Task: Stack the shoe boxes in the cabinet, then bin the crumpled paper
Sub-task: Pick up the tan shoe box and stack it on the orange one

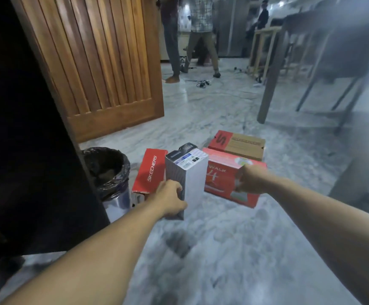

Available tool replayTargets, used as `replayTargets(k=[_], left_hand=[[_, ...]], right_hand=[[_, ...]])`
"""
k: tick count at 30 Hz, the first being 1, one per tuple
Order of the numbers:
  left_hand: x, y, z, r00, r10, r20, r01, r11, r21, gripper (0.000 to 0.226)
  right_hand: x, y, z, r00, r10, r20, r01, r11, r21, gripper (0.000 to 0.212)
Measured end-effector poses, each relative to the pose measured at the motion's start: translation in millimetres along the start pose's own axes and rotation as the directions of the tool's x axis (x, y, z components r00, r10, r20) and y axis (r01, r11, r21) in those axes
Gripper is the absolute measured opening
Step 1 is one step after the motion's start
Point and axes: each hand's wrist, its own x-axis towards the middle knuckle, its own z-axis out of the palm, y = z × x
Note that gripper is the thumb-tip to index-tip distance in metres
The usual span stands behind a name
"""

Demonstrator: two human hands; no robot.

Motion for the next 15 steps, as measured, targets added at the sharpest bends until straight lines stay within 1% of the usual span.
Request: replayTargets(k=[3,6,7,9,11,13,15], left_hand=[[43,17,34,0.997,0.065,0.040,-0.065,0.998,-0.004,0.043],[84,35,65,0.987,0.124,0.101,-0.124,0.992,-0.007,0.045],[95,40,74,0.983,0.144,0.111,-0.145,0.989,0.000,0.044],[118,47,89,0.978,0.170,0.120,-0.174,0.985,0.016,0.044],[139,52,101,0.975,0.188,0.122,-0.193,0.981,0.030,0.045],[156,58,111,0.972,0.201,0.124,-0.207,0.978,0.032,0.046],[170,64,118,0.969,0.220,0.115,-0.226,0.973,0.043,0.050]], right_hand=[[30,34,24,0.999,0.035,-0.005,-0.034,0.995,0.092,0.025],[61,67,47,0.998,0.052,-0.020,-0.050,0.992,0.113,0.025],[72,79,56,0.997,0.070,-0.040,-0.064,0.987,0.145,0.026],[90,98,70,0.988,0.135,-0.075,-0.115,0.968,0.225,0.033],[103,111,81,0.979,0.184,-0.093,-0.152,0.948,0.279,0.050],[108,120,87,0.973,0.210,-0.100,-0.173,0.941,0.289,0.066],[115,128,90,0.972,0.218,-0.089,-0.183,0.937,0.298,0.072]])
